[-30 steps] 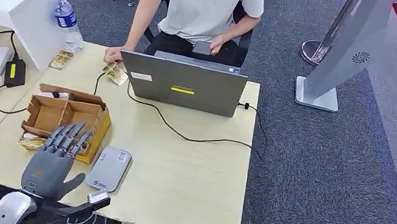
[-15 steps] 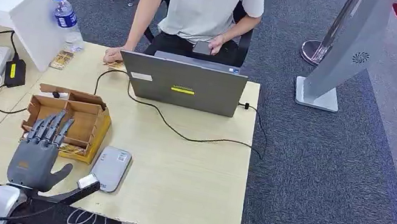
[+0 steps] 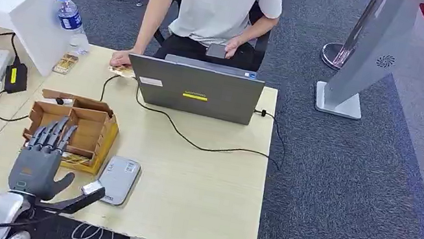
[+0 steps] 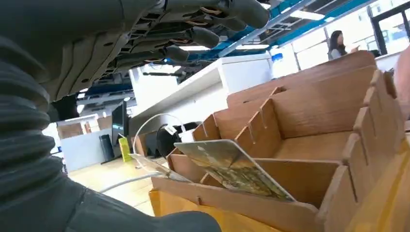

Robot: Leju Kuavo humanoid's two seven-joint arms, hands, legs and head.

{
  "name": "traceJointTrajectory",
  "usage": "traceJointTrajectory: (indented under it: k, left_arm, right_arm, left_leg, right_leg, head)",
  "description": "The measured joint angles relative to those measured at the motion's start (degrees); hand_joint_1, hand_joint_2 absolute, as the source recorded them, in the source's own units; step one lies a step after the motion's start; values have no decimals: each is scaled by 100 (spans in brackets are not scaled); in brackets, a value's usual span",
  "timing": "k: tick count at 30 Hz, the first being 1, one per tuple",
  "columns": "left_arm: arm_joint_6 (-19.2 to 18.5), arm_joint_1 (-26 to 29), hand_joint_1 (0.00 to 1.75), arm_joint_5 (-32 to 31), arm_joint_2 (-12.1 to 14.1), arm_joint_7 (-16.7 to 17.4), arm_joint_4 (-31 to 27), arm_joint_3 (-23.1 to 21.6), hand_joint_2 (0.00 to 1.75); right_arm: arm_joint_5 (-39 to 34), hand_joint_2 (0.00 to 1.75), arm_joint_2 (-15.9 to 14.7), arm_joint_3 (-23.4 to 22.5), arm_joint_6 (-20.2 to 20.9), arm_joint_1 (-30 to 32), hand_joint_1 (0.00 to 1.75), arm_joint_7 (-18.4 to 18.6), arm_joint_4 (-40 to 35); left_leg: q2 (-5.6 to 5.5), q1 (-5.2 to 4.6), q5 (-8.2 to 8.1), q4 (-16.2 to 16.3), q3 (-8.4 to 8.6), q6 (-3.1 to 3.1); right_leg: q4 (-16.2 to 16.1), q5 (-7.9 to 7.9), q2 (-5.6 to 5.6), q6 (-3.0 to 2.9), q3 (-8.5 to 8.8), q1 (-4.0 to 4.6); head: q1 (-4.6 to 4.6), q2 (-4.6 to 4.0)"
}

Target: Pass the card to the sensor for recognition and then transmit it.

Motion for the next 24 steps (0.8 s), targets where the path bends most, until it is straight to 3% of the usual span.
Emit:
traceJointTrajectory:
  k: [6,7,23,24]
  left_arm:
    - [-5,-31,0,4,-26,0,85,61,175]
    - [-5,-34,175,4,-31,-2,98,68,175]
    - [-280,-41,175,271,-28,-160,186,125,175]
    - [-280,-43,175,273,-24,-164,190,127,175]
  right_arm:
    - [29,0,0,-20,7,0,0,0,0]
    - [35,0,0,-22,7,0,0,0,0]
    - [120,0,0,-114,33,-2,0,-9,0]
    - [120,175,0,-114,33,-2,0,-9,0]
  left_leg:
    - [1,0,0,0,0,0]
    - [1,0,0,0,0,0]
    - [0,0,0,0,0,0]
    - [0,0,0,0,0,0]
  right_leg:
    - [0,0,0,0,0,0]
    - [0,0,0,0,0,0]
    - [0,0,0,0,0,0]
    - [0,0,0,0,0,0]
  head:
    - [0,0]
    - [2,0]
    - [2,0]
    - [2,0]
